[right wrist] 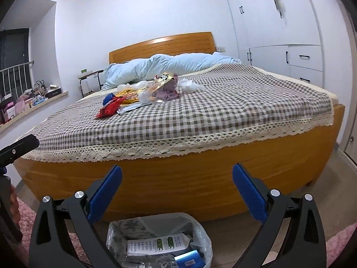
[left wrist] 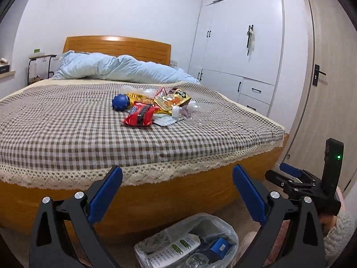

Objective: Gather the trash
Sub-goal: 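Raise both grippers out of the bin and move toward the bed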

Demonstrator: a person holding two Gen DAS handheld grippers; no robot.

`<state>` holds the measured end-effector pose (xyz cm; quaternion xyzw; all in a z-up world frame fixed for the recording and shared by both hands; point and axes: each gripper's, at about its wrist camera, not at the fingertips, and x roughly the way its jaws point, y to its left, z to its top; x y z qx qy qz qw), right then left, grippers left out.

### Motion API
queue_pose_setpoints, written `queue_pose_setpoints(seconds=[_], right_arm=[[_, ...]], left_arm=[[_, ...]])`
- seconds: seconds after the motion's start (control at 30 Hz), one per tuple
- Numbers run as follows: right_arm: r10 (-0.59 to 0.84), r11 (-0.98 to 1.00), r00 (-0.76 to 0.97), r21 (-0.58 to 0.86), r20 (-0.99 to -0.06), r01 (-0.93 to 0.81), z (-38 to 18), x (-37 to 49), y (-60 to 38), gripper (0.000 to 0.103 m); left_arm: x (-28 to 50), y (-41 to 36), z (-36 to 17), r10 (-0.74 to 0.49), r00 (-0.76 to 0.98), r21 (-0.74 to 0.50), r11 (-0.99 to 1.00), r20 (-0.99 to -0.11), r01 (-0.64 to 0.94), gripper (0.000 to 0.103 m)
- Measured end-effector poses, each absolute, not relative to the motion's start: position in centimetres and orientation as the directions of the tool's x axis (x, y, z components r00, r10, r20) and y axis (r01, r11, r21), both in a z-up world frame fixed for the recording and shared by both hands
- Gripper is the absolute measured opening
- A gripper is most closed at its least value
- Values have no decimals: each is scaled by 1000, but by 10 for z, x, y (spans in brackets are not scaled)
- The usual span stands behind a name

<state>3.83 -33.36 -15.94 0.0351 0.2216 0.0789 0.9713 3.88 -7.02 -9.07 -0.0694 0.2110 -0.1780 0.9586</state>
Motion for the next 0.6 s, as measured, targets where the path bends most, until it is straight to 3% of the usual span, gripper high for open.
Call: queue_pose_setpoints(seconds=[0.6], right_arm=[[182,983,946,31,-267,-180,-112,94,-329,95]], left_arm=[[87,-63,-60,-345,889,-184,936,-299,301,96]])
